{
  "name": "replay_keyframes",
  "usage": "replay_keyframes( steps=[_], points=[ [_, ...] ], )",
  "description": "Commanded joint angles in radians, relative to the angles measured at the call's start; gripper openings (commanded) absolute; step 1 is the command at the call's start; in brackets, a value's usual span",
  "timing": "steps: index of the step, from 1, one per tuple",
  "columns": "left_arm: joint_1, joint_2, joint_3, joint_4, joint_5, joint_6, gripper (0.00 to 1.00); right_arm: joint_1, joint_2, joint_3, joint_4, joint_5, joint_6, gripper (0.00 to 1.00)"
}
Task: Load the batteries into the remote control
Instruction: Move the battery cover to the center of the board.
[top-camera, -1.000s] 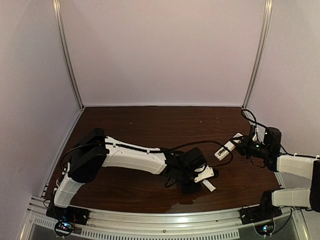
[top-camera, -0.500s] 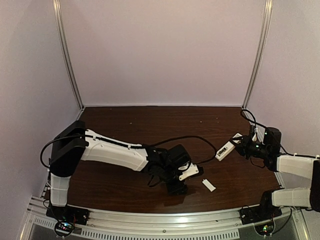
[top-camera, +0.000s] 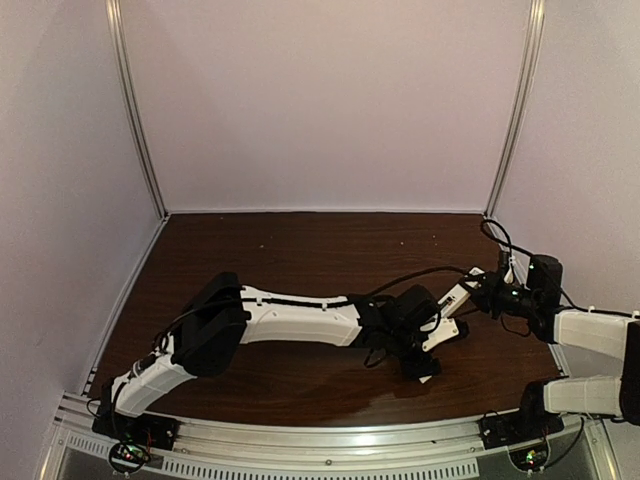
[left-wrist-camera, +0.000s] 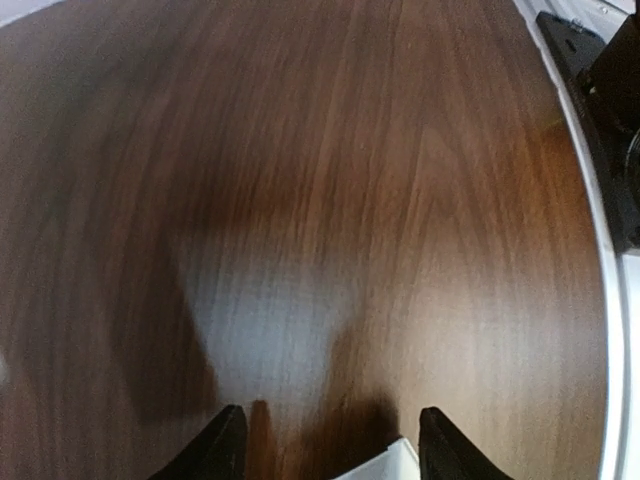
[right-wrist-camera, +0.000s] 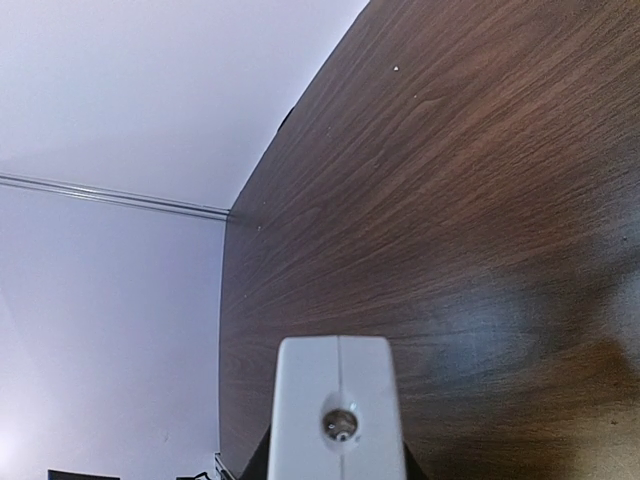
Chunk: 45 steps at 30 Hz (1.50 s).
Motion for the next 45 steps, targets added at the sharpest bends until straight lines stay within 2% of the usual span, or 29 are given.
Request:
replay_keyframes(
  steps=[1,4,7,13,17,20,26,30,32,34,39,45],
  points=[
    [-0.003,0.073,0.052,-0.075,0.017,-0.015,0.58,0.002,-0.013,0.030,0.006,0.001,-0.017,0.00],
    [-0.008,0.078,0.034,-0.131,-0.020,-0.011,0.52,0.002,-0.011,0.032,0.004,0.002,-0.019,0.00],
    [-0.010,0.043,-0.032,-0.195,-0.039,0.009,0.40,0.002,-0.008,0.037,0.000,0.001,-0.024,0.00],
    [0.003,-0.157,-0.411,-0.208,-0.045,0.010,0.28,0.002,-0.001,0.032,0.004,-0.004,-0.023,0.00],
    [0.027,-0.293,-0.653,-0.182,-0.056,-0.014,0.25,0.005,0.009,0.025,0.018,-0.008,-0.016,0.00],
    [0.079,-0.389,-0.823,-0.144,-0.049,-0.090,0.25,0.017,0.019,0.019,0.038,-0.006,-0.006,0.00],
    [0.166,-0.540,-1.013,-0.123,-0.066,-0.153,0.27,0.120,0.052,0.015,0.079,0.023,0.017,0.00],
    [0.127,-0.633,-0.995,-0.051,-0.039,-0.090,0.47,0.139,0.072,0.024,0.103,0.031,0.028,0.00],
    [0.113,-0.623,-0.931,-0.015,-0.039,-0.051,0.56,0.139,0.071,0.035,0.098,0.034,0.028,0.00],
    [0.111,-0.588,-0.866,0.018,-0.056,-0.031,0.60,0.139,0.064,0.044,0.084,0.036,0.023,0.00],
    [0.115,-0.455,-0.695,-0.003,-0.094,-0.069,0.56,0.139,0.041,0.050,0.051,0.035,0.011,0.00],
    [0.142,-0.409,-0.681,0.031,-0.019,-0.164,0.47,0.140,0.040,0.055,0.045,0.033,0.007,0.00]
  ],
)
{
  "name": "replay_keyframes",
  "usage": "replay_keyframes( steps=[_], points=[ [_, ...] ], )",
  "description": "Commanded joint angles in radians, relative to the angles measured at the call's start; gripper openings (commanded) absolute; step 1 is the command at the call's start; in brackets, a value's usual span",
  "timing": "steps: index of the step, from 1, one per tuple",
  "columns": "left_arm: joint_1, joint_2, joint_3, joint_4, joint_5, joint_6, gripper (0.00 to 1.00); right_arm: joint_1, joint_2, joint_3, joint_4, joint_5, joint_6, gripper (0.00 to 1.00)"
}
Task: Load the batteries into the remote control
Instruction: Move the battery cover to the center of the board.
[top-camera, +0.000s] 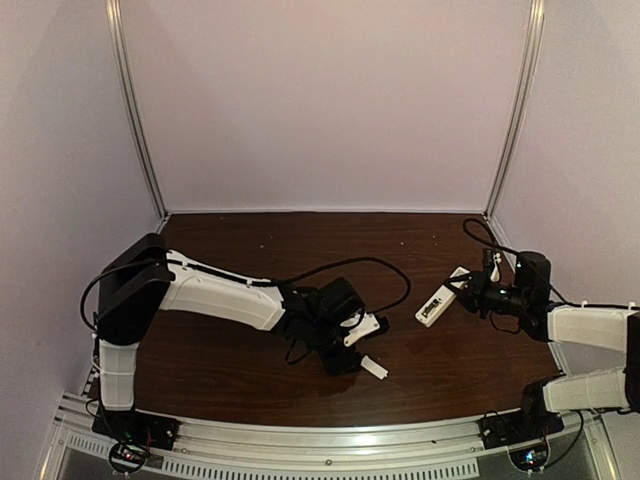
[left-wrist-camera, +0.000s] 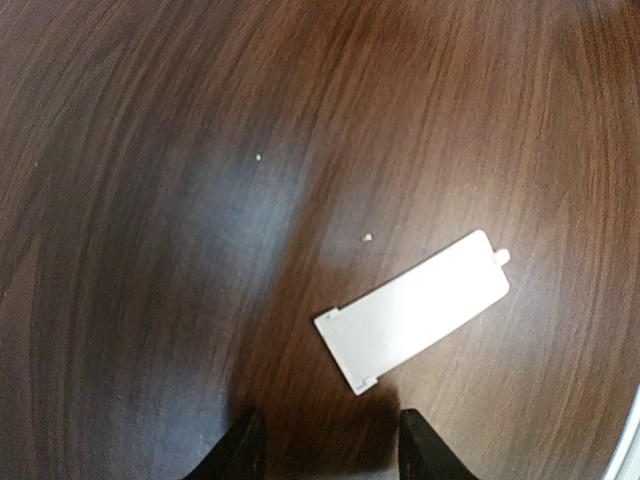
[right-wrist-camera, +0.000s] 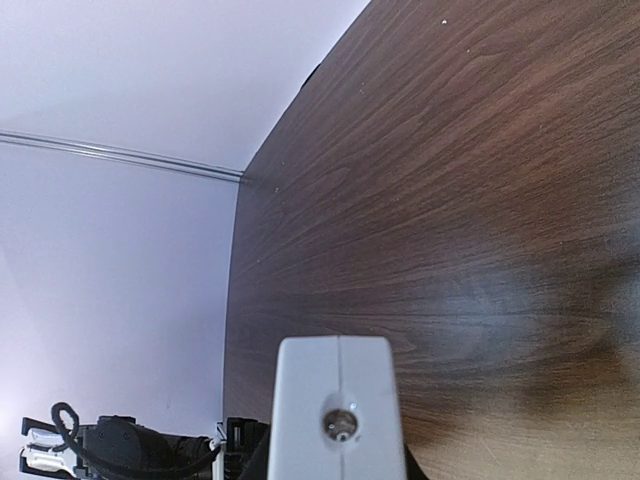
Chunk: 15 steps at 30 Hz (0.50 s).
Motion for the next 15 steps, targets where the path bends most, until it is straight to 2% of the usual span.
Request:
replay_keyframes(
  steps=[1,7,15],
  points=[
    [0.018,0.043,0.025,0.018,0.058,-0.077,0.45,0.005,-0.008,0.029,0.004,0.012,-0.014,0.00],
    [0.018,0.089,0.052,0.026,0.090,-0.143,0.33,0.006,-0.001,0.020,0.013,0.011,-0.015,0.00],
    [-0.015,0.137,0.111,-0.062,0.007,-0.121,0.23,0.005,-0.008,0.015,0.001,0.014,-0.025,0.00]
  ],
)
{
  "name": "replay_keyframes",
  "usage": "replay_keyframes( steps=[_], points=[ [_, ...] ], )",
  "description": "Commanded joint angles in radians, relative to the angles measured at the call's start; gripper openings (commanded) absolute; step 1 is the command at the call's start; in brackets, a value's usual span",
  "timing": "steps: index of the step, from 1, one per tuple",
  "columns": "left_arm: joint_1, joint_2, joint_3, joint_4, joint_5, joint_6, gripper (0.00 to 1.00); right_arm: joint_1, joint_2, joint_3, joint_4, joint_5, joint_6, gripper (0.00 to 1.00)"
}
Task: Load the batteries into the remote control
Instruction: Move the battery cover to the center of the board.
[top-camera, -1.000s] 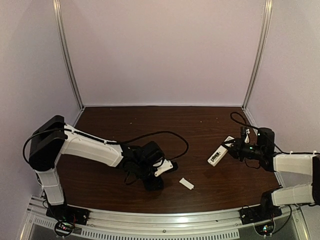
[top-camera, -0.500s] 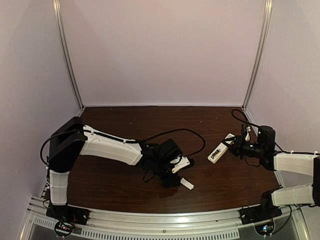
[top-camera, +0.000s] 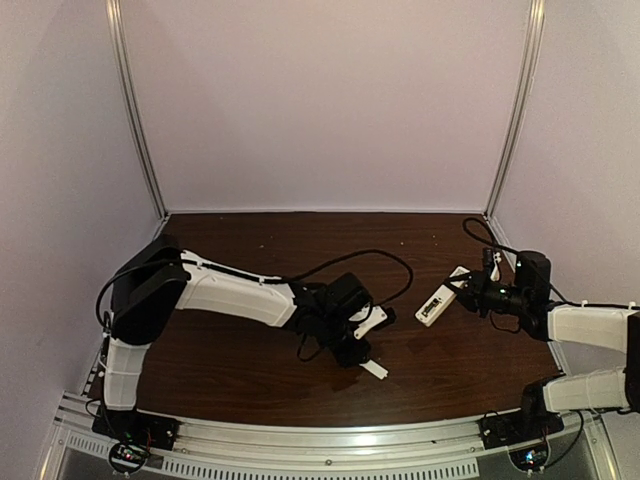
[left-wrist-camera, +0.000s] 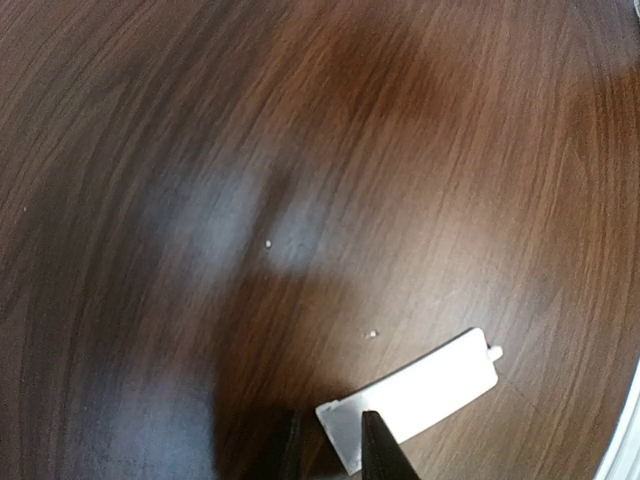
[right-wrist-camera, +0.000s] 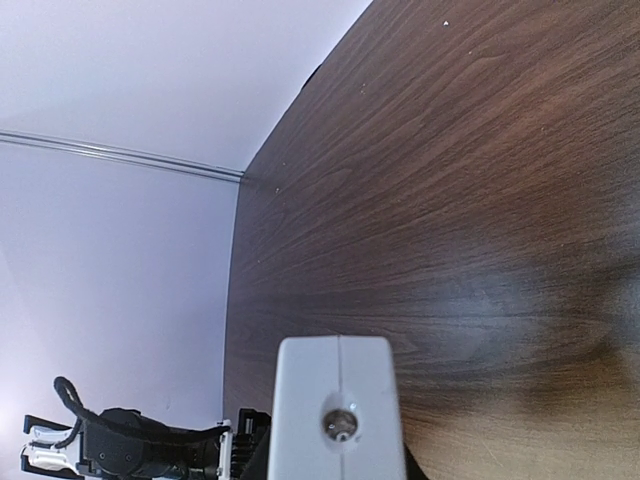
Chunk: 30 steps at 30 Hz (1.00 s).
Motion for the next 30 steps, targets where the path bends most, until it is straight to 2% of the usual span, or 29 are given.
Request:
replay_keyframes(
  steps=[1,8,11,14,20,30],
  points=[
    [-0.033,0.065,0.027,-0.098,-0.057,0.001,0.21,0.005,-0.007,0.009,0.005,0.015,-0.024,0.00],
    [-0.057,0.077,0.017,-0.205,-0.113,0.006,0.09,0.004,0.000,0.002,-0.002,0.013,-0.030,0.00],
    [-0.058,0.057,-0.020,-0.220,-0.135,0.000,0.00,0.005,-0.002,0.000,-0.003,0.012,-0.029,0.00],
    [-0.044,0.024,-0.059,-0.238,-0.154,-0.005,0.00,0.007,-0.002,0.000,-0.002,0.014,-0.029,0.00],
    [0.025,-0.111,-0.237,-0.237,-0.232,0.009,0.00,0.038,0.006,0.004,0.008,0.028,-0.020,0.00],
    [0.158,-0.347,-0.487,-0.263,-0.325,0.023,0.00,0.192,0.095,0.028,0.118,0.089,0.042,0.00]
  ],
)
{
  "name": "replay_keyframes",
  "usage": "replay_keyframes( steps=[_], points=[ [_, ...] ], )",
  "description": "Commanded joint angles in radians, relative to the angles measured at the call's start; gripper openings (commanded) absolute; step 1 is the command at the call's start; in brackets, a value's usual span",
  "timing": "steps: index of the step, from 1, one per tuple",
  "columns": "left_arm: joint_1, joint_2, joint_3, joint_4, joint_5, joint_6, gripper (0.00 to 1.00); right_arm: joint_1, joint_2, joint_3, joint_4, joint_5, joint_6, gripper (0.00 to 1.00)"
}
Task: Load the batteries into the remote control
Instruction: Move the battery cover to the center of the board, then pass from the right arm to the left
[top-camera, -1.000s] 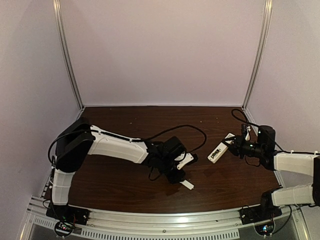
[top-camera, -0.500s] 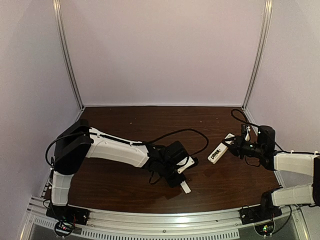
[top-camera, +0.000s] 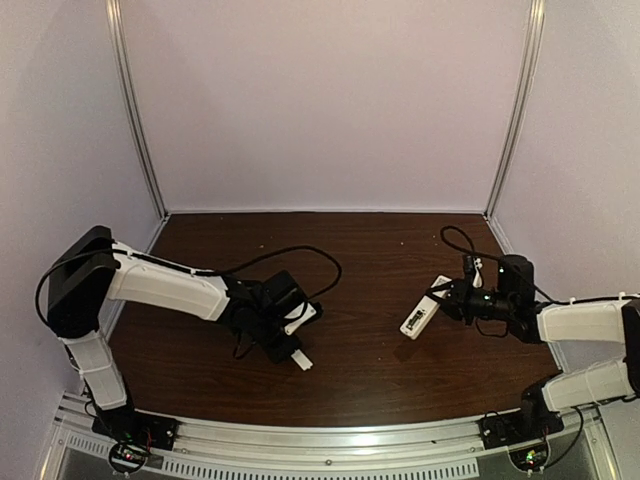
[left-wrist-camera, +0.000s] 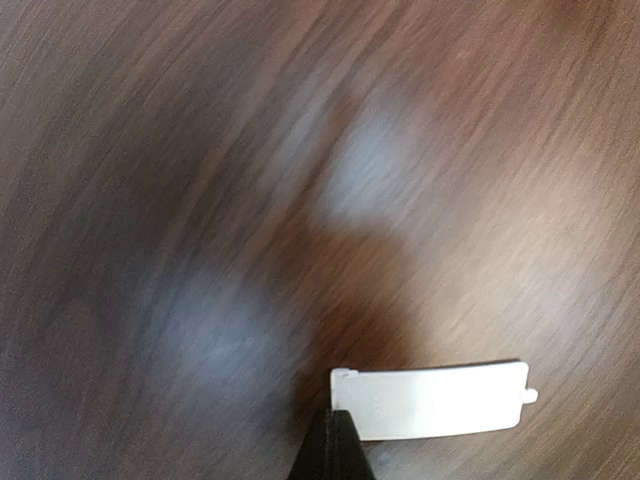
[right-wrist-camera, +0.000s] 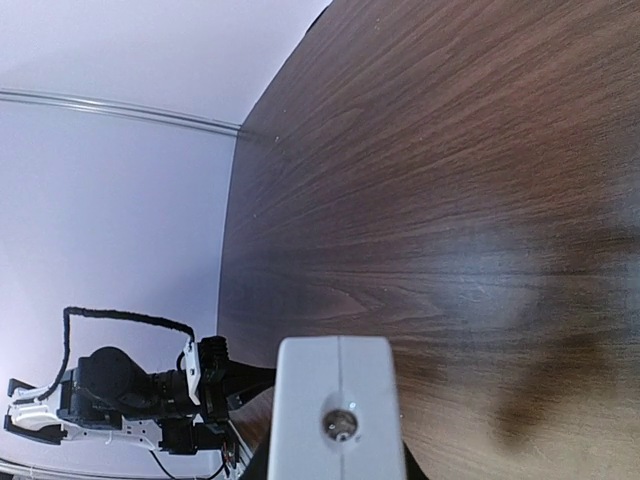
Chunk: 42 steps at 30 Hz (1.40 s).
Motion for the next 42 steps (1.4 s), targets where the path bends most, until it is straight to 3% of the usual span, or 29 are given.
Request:
replay_keyframes(
  steps=[1,2,4,7,10,12,19,28,35,42],
  points=[
    [0.045,-0.064,-0.112,-0.159,-0.098,0.012,0.00,0.073,0.043,0.030,0.101,0.053,0.042,0.00],
    [0.046,-0.097,-0.117,-0.151,-0.106,0.011,0.04,0.088,0.054,0.031,0.117,0.059,0.053,0.00],
    [0.047,-0.156,-0.103,-0.129,-0.083,0.004,0.35,0.114,0.076,0.037,0.155,0.069,0.070,0.00],
    [0.037,-0.238,-0.031,-0.064,0.024,-0.020,0.68,0.161,0.095,0.045,0.200,0.095,0.095,0.00],
    [0.010,-0.242,0.062,0.043,0.080,-0.071,0.85,0.212,0.115,0.058,0.239,0.132,0.118,0.00],
    [-0.009,-0.203,0.136,0.095,0.111,-0.112,0.88,0.246,0.133,0.066,0.267,0.155,0.136,0.00],
    [-0.079,0.030,0.431,0.106,0.045,-0.188,0.88,0.334,0.186,0.094,0.329,0.216,0.181,0.03],
    [-0.099,0.188,0.579,0.087,0.063,-0.220,0.83,0.383,0.225,0.102,0.373,0.242,0.198,0.03],
    [-0.099,0.242,0.617,0.060,0.063,-0.211,0.63,0.393,0.229,0.108,0.381,0.236,0.204,0.05],
    [-0.096,0.267,0.647,0.024,0.092,-0.207,0.35,0.395,0.221,0.116,0.358,0.225,0.198,0.10]
  ],
)
